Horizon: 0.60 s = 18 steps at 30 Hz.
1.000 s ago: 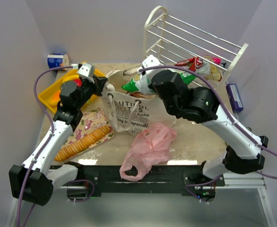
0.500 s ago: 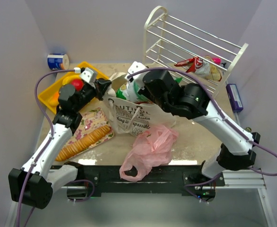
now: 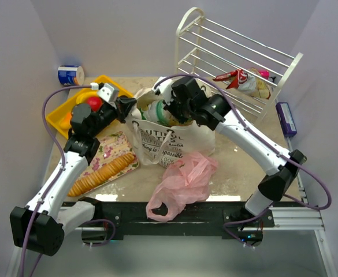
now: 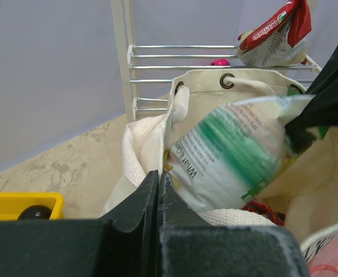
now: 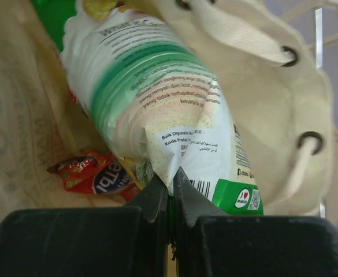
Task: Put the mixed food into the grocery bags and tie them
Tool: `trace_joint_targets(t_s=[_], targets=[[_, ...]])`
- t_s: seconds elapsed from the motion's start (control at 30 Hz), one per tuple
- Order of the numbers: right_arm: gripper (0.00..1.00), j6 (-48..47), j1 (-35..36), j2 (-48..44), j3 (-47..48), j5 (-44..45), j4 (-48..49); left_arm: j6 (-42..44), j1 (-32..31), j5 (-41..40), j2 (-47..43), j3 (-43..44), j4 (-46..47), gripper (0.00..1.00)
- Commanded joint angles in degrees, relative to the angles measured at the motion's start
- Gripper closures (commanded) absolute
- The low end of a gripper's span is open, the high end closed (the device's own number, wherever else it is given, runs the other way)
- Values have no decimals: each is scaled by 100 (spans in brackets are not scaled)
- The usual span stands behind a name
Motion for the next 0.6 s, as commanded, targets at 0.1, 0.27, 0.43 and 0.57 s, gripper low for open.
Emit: trace_joint_targets(t_s=[0.1, 0.27, 0.43, 0.57], targets=[[100, 899, 26, 727, -1076, -1286, 218, 22, -72, 149, -202, -57, 739, 100], [100, 1487, -44, 868, -1912, -961, 76, 92, -72, -464, -238, -30, 581, 100], [100, 2024, -158, 526, -2581, -574, -196, 57, -72, -1010, -238, 14, 396, 100], [100, 2262, -185, 200, -2661, -477, -240, 48, -72, -1126, -229, 66, 326, 100]])
